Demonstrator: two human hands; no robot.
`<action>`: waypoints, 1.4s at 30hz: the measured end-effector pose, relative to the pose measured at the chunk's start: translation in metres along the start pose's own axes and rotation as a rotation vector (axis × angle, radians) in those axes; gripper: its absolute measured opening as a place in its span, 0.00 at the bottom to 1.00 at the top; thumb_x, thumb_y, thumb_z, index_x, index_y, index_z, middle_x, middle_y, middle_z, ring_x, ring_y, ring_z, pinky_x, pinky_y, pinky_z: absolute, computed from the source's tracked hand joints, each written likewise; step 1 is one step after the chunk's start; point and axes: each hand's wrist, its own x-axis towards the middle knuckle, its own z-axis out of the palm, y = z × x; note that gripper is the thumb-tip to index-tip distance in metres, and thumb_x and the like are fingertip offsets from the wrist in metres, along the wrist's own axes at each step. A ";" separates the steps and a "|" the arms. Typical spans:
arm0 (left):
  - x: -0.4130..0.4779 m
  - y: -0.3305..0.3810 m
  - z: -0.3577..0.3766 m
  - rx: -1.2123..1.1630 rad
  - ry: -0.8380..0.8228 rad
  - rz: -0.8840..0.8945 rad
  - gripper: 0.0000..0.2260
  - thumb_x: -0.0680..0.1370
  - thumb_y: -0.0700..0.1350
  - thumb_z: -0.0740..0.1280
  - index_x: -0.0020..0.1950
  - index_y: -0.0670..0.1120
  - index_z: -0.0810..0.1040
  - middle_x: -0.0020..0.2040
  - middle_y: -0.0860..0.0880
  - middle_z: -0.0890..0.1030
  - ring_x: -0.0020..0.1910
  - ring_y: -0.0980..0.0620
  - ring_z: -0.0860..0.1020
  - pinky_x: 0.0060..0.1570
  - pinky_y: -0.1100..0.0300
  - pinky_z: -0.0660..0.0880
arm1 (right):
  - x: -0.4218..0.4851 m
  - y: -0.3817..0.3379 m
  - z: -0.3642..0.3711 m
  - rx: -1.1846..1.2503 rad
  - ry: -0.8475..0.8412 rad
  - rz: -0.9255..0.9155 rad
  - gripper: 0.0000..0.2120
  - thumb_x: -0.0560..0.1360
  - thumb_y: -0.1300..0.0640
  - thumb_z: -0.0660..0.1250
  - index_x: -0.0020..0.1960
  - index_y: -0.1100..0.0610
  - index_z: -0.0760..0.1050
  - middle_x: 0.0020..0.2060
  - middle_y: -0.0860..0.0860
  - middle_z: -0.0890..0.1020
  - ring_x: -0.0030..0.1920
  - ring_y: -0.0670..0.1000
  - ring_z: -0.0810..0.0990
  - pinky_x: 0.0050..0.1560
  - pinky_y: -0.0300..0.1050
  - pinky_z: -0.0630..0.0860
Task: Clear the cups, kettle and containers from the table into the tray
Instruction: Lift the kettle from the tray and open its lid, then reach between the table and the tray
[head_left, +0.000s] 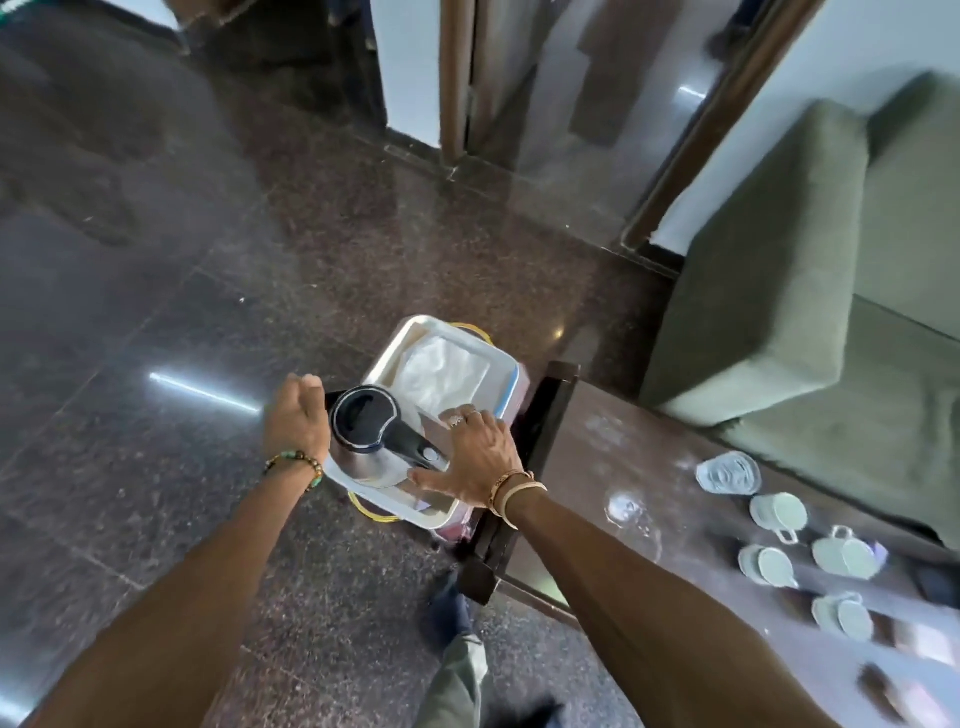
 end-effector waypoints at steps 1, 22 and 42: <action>-0.001 0.010 -0.003 0.036 0.016 0.077 0.20 0.83 0.53 0.54 0.51 0.39 0.77 0.46 0.36 0.79 0.47 0.38 0.77 0.47 0.48 0.72 | -0.007 0.005 -0.006 -0.015 0.044 -0.017 0.42 0.63 0.27 0.65 0.67 0.52 0.69 0.61 0.53 0.74 0.59 0.58 0.74 0.61 0.55 0.69; -0.273 0.216 0.089 -0.043 -0.305 1.027 0.21 0.77 0.50 0.64 0.66 0.39 0.75 0.67 0.39 0.76 0.67 0.40 0.72 0.69 0.49 0.67 | -0.342 0.170 -0.104 -0.225 0.683 0.421 0.44 0.66 0.26 0.60 0.71 0.55 0.66 0.66 0.56 0.72 0.63 0.59 0.72 0.63 0.57 0.67; -0.517 0.353 0.176 0.042 -0.788 1.590 0.25 0.76 0.49 0.68 0.71 0.46 0.71 0.74 0.45 0.68 0.71 0.44 0.68 0.69 0.50 0.65 | -0.616 0.225 -0.083 -0.334 0.805 1.360 0.46 0.67 0.24 0.55 0.72 0.56 0.65 0.68 0.55 0.70 0.65 0.58 0.69 0.63 0.56 0.65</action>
